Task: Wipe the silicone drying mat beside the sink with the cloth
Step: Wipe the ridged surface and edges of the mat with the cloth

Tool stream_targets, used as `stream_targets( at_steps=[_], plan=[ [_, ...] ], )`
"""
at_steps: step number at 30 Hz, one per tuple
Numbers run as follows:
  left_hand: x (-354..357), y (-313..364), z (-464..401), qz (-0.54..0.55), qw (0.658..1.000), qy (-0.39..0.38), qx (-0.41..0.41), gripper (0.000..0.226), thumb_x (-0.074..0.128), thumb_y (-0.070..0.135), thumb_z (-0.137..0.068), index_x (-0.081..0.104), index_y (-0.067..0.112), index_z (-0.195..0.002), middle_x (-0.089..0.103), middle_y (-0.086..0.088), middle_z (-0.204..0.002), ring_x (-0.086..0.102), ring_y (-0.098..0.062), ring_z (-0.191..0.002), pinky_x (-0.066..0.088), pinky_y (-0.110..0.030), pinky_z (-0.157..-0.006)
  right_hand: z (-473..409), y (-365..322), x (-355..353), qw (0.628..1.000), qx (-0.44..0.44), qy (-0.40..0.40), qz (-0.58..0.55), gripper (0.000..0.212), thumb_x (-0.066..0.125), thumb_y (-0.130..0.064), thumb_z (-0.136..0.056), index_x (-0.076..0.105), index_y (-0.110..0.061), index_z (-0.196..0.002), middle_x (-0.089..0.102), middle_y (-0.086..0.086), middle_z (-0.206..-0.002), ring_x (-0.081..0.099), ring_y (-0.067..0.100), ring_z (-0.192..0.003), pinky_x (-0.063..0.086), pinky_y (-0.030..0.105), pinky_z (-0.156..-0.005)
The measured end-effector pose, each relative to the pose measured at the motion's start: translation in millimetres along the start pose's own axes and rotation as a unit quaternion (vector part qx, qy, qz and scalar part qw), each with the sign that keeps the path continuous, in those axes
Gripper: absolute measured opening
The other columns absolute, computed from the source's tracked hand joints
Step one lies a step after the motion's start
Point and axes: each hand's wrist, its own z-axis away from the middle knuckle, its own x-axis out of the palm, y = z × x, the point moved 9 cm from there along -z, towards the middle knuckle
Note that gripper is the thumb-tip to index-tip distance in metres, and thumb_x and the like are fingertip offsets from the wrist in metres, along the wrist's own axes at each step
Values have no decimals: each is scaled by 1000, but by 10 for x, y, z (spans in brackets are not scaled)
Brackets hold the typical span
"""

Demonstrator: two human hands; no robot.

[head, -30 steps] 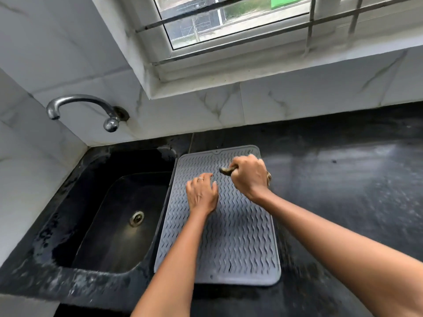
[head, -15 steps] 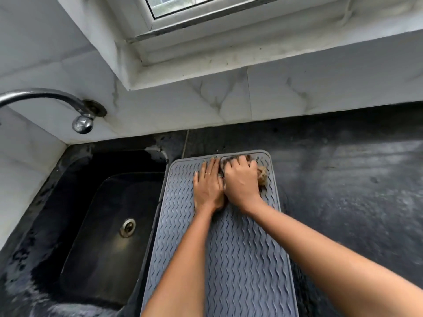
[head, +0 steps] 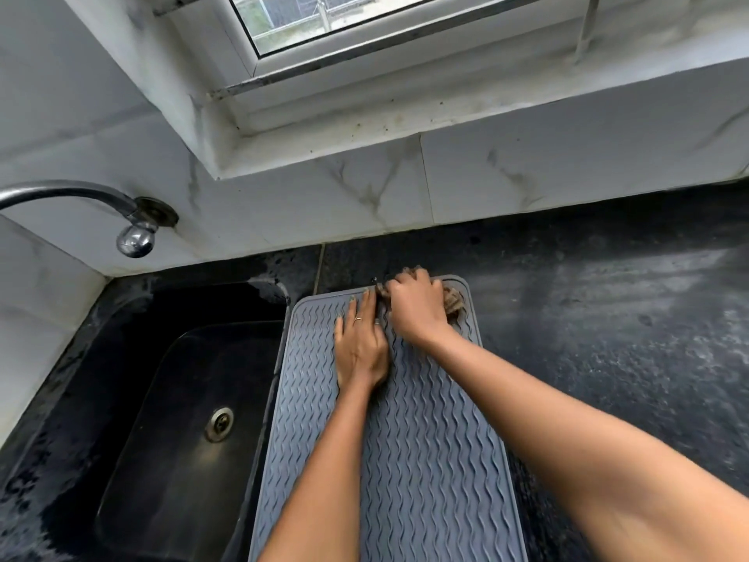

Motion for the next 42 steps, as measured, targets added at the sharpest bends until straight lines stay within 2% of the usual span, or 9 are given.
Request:
stream_targets(
  at_steps=[8,11,14,18,22,29,35,38,42],
  plan=[
    [62,-56,-30,-2,1000,-16,3,59,28,26,-91,22,27,-150,24,7,-157,14,-13,-146,2,-34,-119,821,-133,-11,996,-29,70,41,25,46,-10,-70,69,-11,-62,66,2,-64,59,28,-68,43,36,-58],
    [49,-63,-30,7,1000,-5,1,57,32,22,-93,22,27,-149,25,3,-157,16,-14,-146,3,-34,-119,616,44,-140,997,25,60,-29,19,54,-8,-71,72,-11,-76,71,6,-79,59,29,-83,41,37,-71],
    [19,-44,-16,17,1000,10,1,59,27,24,-90,26,26,-149,30,-2,-155,20,-16,-145,4,-34,-119,257,72,-294,985,9,135,-103,30,50,-2,-78,71,-14,-95,69,5,-101,54,29,-99,37,38,-78],
    [-20,-3,9,11,1000,15,4,65,21,25,-84,28,19,-148,30,-2,-155,19,-15,-145,1,-29,-118,-146,-65,130,996,-77,-34,-19,35,46,-13,-93,57,-19,-126,51,0,-137,35,29,-129,32,41,-94],
    [-15,-5,-2,-3,1000,13,2,64,22,26,-85,28,18,-148,29,0,-155,19,-15,-145,3,-31,-118,-102,-65,69,983,-108,-22,147,27,47,-16,-93,62,-18,-116,59,1,-124,38,30,-122,33,49,-92],
    [20,-28,-12,-22,1000,6,-1,62,22,28,-88,23,23,-150,26,4,-156,18,-13,-145,3,-33,-119,-64,438,-324,965,-45,-9,259,25,47,-12,-91,68,-16,-104,68,2,-105,43,29,-113,31,50,-92],
    [13,-7,-10,-24,1000,6,1,64,20,31,-86,22,24,-150,24,5,-157,18,-12,-145,2,-33,-119,-114,411,-545,995,23,42,86,28,49,-11,-88,64,-16,-111,59,6,-120,40,34,-117,33,50,-92],
    [31,-33,-12,-27,1000,-1,-3,58,24,28,-92,22,23,-150,23,6,-157,17,-13,-146,3,-33,-118,96,103,-12,997,4,-57,54,37,44,-9,-90,56,-13,-124,50,10,-133,36,36,-124,32,55,-97],
    [100,-72,-72,-63,997,-33,2,54,33,24,-100,15,24,-151,15,6,-159,11,-14,-147,3,-35,-118,718,-183,258,992,8,-9,127,38,35,-12,-80,71,-8,-92,68,11,-91,59,29,-88,47,43,-70]
  ],
)
